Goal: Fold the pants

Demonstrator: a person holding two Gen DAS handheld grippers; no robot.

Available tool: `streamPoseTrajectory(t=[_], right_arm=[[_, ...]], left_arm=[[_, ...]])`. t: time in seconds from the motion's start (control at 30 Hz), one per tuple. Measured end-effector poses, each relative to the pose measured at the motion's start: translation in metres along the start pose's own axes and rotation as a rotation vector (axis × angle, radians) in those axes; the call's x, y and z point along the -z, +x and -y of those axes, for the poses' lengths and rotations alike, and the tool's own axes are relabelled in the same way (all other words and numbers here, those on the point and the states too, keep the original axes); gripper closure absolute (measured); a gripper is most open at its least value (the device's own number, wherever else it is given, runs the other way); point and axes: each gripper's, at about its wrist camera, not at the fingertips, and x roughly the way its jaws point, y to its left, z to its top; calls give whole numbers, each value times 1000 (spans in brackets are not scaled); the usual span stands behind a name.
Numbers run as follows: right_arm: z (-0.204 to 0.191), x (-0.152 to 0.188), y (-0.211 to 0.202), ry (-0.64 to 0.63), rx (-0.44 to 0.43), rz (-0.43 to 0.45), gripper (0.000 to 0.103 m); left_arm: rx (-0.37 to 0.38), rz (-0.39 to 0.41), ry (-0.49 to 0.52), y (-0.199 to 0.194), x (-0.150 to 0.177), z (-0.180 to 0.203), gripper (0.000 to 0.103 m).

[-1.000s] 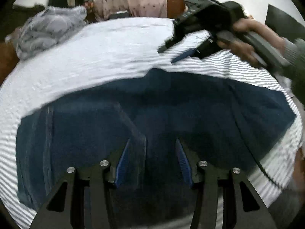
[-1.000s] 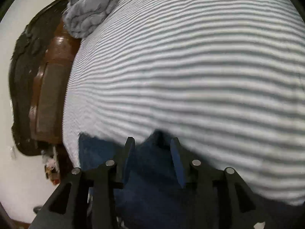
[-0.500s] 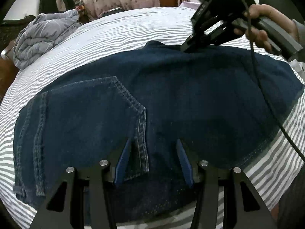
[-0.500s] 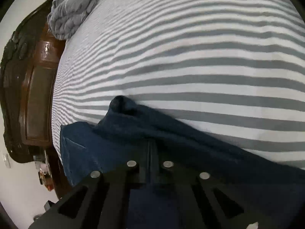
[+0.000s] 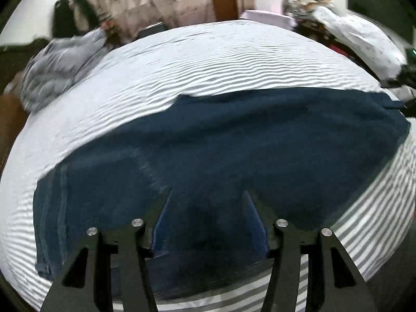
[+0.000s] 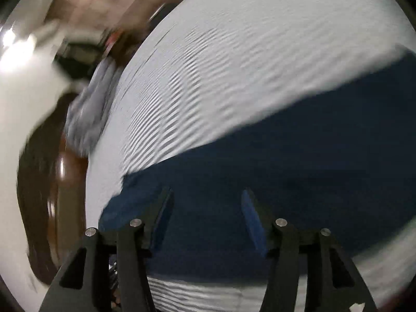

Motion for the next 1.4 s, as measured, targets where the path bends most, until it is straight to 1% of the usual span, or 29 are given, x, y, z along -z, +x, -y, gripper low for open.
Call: streamPoseTrajectory(t=[0.03,0.1,0.13,0.17,0.23,0.3,0.33,0.4,0.43,0.5,0.53,0.6,0.63,0.67,0.7,0.73,0.8,0.83,0.9,0.93,1.0,1.03,1.07,1.13,1.17,1.23,1.27,1.33,1.4], right_arm=[[28,3,-24,58,21,43,50],[70,9,-60,142,56,101,50],[96,15,-80,188,74,137,50],[112,18,-91,225,82,160,50],[148,28,-111,314,56,210,50],[170,34,-118,384,23,248,50],[181,36,-118,422,1,267,50],[197,36,-119,469,-19,298,50],[205,34,-118,484,-30,311,50],[214,31,-118,503,-30,326,50],[214,29,-115,505,-17,335,52],[225,23,-119,509,9,355,53],[228,22,-119,520,-3,353,53],[229,21,-116,532,-24,346,53],[232,22,-115,542,-49,338,53],[235,22,-112,550,-66,329,53],[238,21,-104,552,-82,319,53],[243,22,-100,550,-87,312,53],[239,21,-94,543,-104,321,53],[241,22,-95,541,-119,327,59],[239,16,-92,525,-145,334,61],[241,18,-94,510,-153,336,65],[241,16,-95,491,-155,339,67],[241,12,-89,479,-129,329,69],[241,12,-87,488,-125,328,70],[245,14,-85,506,-147,348,70],[247,14,-84,508,-151,350,73],[250,16,-83,509,-155,360,73],[249,16,-83,497,-148,358,76]], left_arm=[[8,7,34,-1,-3,14,47],[23,3,74,1,-8,33,47],[43,4,91,2,-11,48,47],[56,6,95,1,-15,59,47],[87,14,90,0,-22,78,43],[111,21,66,0,-31,99,37],[107,23,62,1,-36,111,35],[102,31,82,6,-41,128,34],[84,31,101,10,-42,134,34],[55,15,139,20,-42,141,34],[43,-8,157,27,-39,141,34],[5,-44,168,39,-35,136,34],[-3,-78,158,48,-29,128,33],[6,-85,136,52,-25,122,31],[31,-81,91,54,-22,111,28],[54,-92,22,56,-20,98,25],[78,-117,-43,57,-21,86,26],[57,-117,-42,55,-23,86,27],[6,-84,7,46,-30,94,28],[17,-69,22,41,-33,99,28],[46,-35,34,31,-40,109,28],[65,-15,42,26,-45,117,28],[86,-7,51,23,-50,124,28],[129,6,79,19,-56,144,28],[141,6,93,19,-59,152,28],[172,0,117,25,-63,169,28],[179,-5,133,30,-64,179,28],[173,-25,161,43,-65,194,28],[154,-69,164,61,-64,201,27]])
